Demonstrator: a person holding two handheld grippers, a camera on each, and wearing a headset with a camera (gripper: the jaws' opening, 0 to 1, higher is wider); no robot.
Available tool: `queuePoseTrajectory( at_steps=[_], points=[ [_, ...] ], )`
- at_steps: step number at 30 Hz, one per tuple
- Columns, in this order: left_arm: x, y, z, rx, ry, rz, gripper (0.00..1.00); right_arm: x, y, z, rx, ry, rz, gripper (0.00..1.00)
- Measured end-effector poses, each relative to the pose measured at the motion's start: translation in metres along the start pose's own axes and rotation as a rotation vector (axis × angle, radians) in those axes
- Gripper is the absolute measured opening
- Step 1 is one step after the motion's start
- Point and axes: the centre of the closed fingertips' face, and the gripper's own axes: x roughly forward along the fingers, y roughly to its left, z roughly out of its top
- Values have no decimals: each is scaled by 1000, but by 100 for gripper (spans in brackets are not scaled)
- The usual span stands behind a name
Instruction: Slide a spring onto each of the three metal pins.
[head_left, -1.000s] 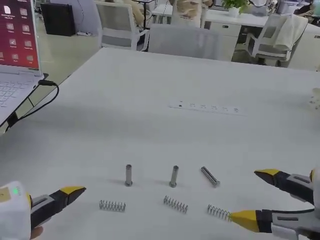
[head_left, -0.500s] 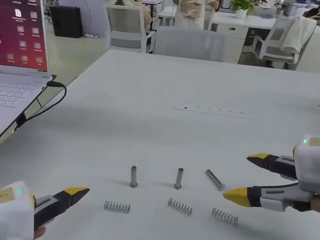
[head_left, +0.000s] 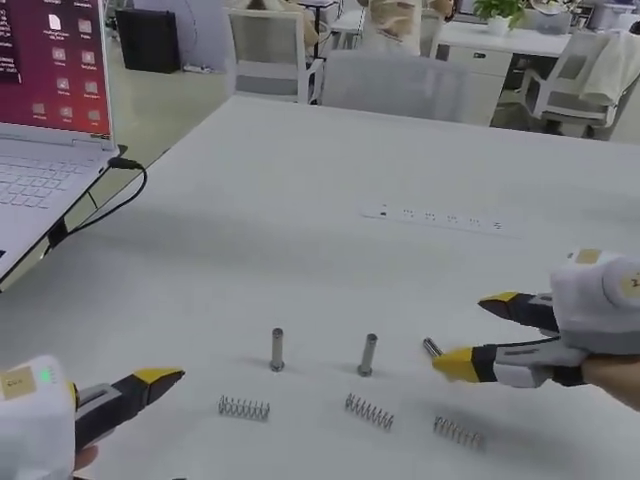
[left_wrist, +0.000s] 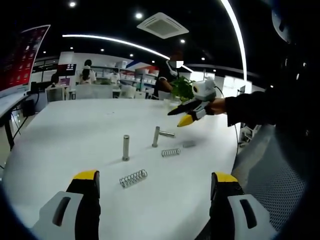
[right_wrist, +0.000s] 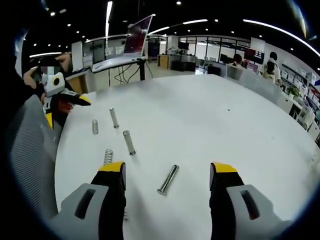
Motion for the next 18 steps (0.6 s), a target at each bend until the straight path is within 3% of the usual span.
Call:
queuePoseTrajectory(
  at_steps=[8, 18],
  points=[
    [-2, 0, 0, -4, -4, 12, 89, 13, -7, -6, 52, 52, -13, 55],
    [-2, -1, 3, -5, -13, 23, 89, 25, -4, -17, 75, 122, -31, 47]
  ],
)
